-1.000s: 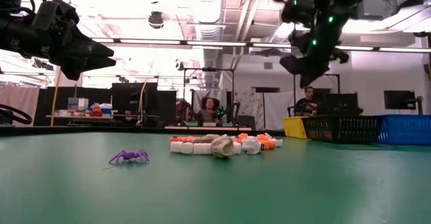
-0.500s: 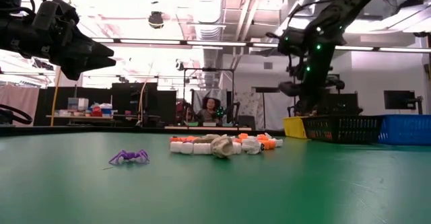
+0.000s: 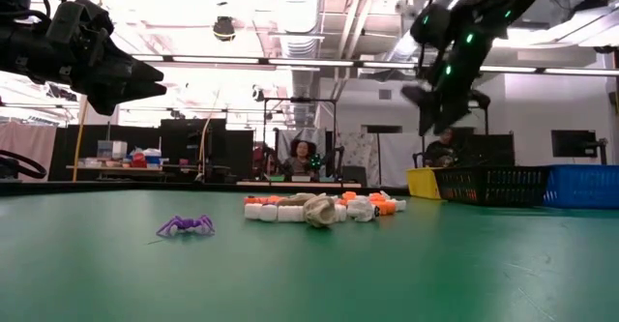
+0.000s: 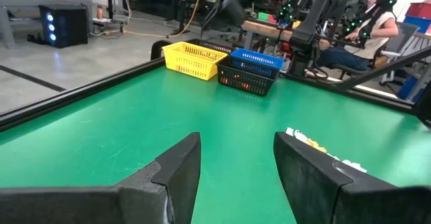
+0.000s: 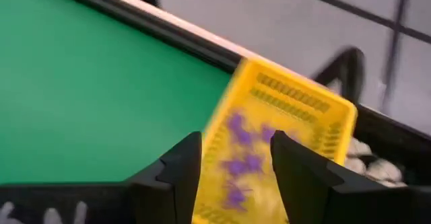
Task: Sort Halloween decoration
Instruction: Put the purple spider toy into the yellow basket
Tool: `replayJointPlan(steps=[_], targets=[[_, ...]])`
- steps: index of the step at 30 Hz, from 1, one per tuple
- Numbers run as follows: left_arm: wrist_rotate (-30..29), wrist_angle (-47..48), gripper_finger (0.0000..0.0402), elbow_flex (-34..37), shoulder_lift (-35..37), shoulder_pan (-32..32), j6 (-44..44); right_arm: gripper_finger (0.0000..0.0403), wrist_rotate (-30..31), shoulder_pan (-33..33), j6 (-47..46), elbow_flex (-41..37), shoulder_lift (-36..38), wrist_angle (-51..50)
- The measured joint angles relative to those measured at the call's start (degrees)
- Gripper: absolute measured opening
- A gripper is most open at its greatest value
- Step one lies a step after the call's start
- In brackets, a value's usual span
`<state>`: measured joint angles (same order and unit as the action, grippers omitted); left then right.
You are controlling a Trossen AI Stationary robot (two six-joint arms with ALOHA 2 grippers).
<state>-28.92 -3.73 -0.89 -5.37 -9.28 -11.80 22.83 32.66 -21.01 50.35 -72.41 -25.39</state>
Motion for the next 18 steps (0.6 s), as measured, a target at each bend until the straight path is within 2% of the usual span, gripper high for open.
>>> replayJointPlan(steps=[5, 9, 15, 18], targets=[[0.0, 0.0, 0.0178, 0.0, 0.0, 0.0, 0.0, 0.0194, -0.2, -5.2, 0.0, 0.0, 6.3, 0.9], [0.0, 0.0, 0.0178, 0.0, 0.0, 0.0, 0.0, 0.0188, -3.5, -12.5, 0.2, 0.0, 7.2, 2.9], [0.0, 0.0, 0.0178, 0.0, 0.0, 0.0, 0.0, 0.0185, -13.8, -29.1, 3.7, 0.0, -0.8, 14.1], [0.0, 0.0, 0.0178, 0.0, 0.0, 0.0, 0.0, 0.0186, -14.4, -38.4, 5.8, 0.0, -7.5, 24.5]])
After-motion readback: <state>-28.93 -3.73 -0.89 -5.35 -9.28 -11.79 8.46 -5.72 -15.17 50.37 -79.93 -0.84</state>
